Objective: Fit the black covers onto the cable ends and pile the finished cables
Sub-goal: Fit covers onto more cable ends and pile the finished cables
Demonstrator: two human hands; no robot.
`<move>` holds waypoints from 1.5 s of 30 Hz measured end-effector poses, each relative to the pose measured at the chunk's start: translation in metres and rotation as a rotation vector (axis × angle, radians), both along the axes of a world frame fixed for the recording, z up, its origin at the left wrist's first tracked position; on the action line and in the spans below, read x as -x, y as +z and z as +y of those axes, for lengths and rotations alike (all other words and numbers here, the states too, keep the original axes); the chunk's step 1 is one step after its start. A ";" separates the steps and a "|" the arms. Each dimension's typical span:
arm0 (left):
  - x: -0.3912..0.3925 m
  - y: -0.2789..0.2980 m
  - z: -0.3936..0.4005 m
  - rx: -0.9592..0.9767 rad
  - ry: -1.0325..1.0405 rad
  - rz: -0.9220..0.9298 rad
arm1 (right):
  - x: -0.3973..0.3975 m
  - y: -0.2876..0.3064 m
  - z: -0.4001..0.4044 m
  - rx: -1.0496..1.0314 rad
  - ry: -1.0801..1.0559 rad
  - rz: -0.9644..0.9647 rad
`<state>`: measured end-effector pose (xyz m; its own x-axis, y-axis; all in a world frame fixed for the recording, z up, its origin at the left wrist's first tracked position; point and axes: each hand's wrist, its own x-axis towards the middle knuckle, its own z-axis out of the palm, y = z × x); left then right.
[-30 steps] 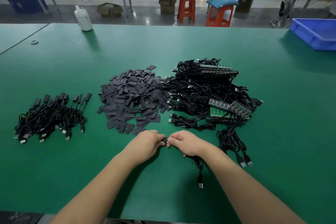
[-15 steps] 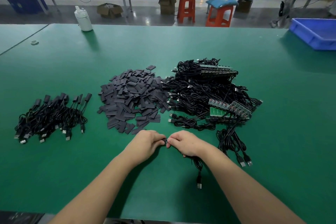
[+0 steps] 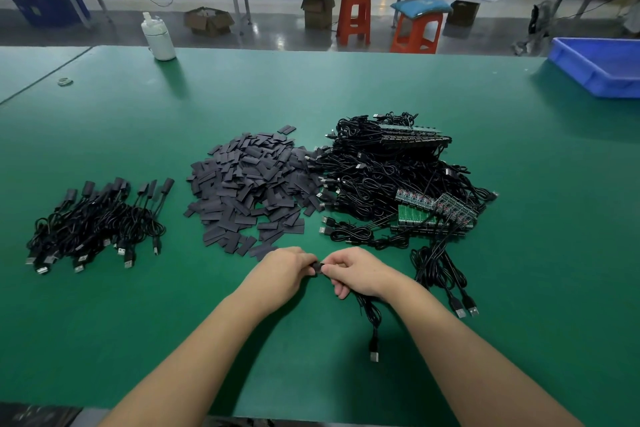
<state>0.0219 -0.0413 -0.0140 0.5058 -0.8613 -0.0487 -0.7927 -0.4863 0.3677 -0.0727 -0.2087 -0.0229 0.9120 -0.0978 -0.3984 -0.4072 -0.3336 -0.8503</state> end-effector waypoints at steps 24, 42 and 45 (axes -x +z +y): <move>0.009 0.016 -0.010 -0.264 -0.052 -0.129 | -0.003 -0.009 -0.002 -0.085 -0.044 0.025; 0.021 -0.001 -0.016 0.646 0.621 0.990 | 0.005 -0.002 0.001 -0.373 -0.222 -0.119; 0.025 0.003 -0.019 0.630 0.587 0.972 | 0.007 -0.002 0.001 -0.362 -0.224 -0.126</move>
<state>-0.0030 -0.0608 -0.0115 0.7996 -0.5330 -0.2767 0.1972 -0.2022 0.9593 -0.0794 -0.2074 -0.0245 0.9278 -0.1729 -0.3306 -0.3215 0.0793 -0.9436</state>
